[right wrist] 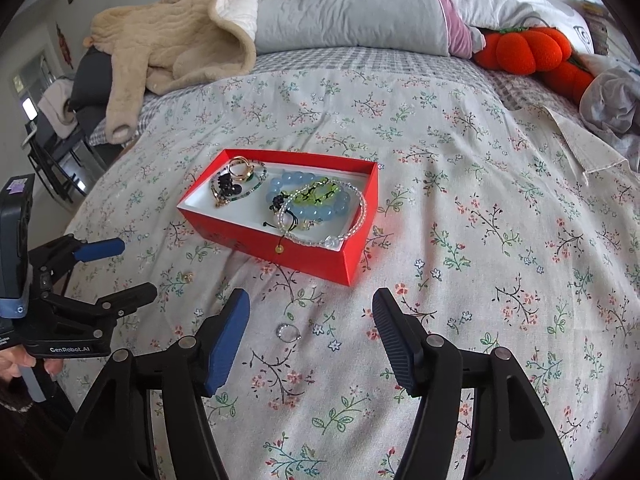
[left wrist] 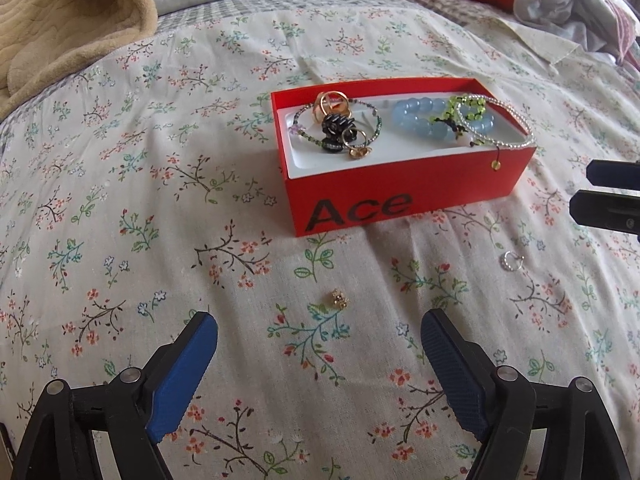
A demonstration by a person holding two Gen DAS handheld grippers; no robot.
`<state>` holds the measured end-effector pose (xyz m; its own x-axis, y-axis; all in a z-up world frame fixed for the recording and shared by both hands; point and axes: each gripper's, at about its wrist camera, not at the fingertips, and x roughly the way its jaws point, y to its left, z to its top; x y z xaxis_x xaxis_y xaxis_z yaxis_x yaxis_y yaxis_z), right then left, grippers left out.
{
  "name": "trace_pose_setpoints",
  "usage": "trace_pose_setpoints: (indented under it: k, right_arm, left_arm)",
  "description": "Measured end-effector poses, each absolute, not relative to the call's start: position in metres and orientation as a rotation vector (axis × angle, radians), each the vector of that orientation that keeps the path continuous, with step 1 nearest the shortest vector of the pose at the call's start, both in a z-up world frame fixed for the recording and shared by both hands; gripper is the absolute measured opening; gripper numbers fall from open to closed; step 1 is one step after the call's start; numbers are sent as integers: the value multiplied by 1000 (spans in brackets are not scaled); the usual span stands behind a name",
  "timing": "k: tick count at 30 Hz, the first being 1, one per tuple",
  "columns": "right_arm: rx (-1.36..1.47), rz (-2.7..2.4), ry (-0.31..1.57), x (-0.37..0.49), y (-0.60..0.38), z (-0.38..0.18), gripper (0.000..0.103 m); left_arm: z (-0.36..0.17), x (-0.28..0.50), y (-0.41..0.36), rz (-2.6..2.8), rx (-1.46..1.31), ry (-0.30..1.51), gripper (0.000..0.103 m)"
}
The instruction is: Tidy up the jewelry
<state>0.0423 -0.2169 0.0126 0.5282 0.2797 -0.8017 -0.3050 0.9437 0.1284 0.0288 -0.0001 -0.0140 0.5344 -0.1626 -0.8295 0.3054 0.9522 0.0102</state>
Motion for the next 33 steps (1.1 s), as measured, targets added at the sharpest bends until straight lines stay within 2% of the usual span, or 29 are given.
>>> trace_pose_setpoints:
  k: [19,21,23,29,33]
  right_arm:
    - [-145,348,1091,26,-191,-43,67]
    - [-156,352,1109,26,-187,-50,67]
    - [-168,350,1112,26,-184,-56,67]
    - [-164,327,1077,28,-177,-62,80]
    - [-156,319,1067,31,-175,-63,83]
  left_arm:
    - [-62,23,0,-253,204,1091,88]
    - [-65,22,0,-245,204,1078,93]
    - [-70,22,2,-221,203,1068,103]
    - [-75,26,6,-206,154,1067,103]
    - [-76,28,7,-200,138,1061,103]
